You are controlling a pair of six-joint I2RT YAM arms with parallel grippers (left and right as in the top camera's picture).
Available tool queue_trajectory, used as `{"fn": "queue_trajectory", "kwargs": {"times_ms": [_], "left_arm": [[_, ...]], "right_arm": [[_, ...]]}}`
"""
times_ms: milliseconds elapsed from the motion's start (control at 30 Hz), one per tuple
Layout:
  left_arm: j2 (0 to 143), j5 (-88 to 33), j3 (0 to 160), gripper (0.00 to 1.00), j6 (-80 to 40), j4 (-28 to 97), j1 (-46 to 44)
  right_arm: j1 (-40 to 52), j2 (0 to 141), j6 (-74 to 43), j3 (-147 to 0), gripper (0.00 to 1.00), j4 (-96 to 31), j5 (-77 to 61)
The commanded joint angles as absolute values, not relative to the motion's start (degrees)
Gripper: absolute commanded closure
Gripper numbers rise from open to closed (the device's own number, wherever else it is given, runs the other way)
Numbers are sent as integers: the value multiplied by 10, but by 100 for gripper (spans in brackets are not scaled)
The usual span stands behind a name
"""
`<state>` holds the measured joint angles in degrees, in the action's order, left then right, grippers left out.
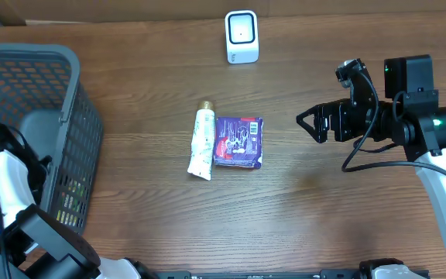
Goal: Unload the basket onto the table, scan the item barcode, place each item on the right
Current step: 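Move the left gripper back into the basket toward the green carton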
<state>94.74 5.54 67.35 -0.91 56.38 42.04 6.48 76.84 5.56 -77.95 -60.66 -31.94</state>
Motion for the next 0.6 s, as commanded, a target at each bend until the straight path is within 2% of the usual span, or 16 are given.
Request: {"fn": "queue_trajectory", "kwargs": {"times_ms": [0, 567], "left_arm": [[942, 38, 641, 38, 48, 546, 423], [942, 32, 601, 36, 69, 488, 423]], "right_arm": [[67, 766, 54, -787, 0, -604, -318], [67, 766, 53, -787, 0, -601, -318]]}}
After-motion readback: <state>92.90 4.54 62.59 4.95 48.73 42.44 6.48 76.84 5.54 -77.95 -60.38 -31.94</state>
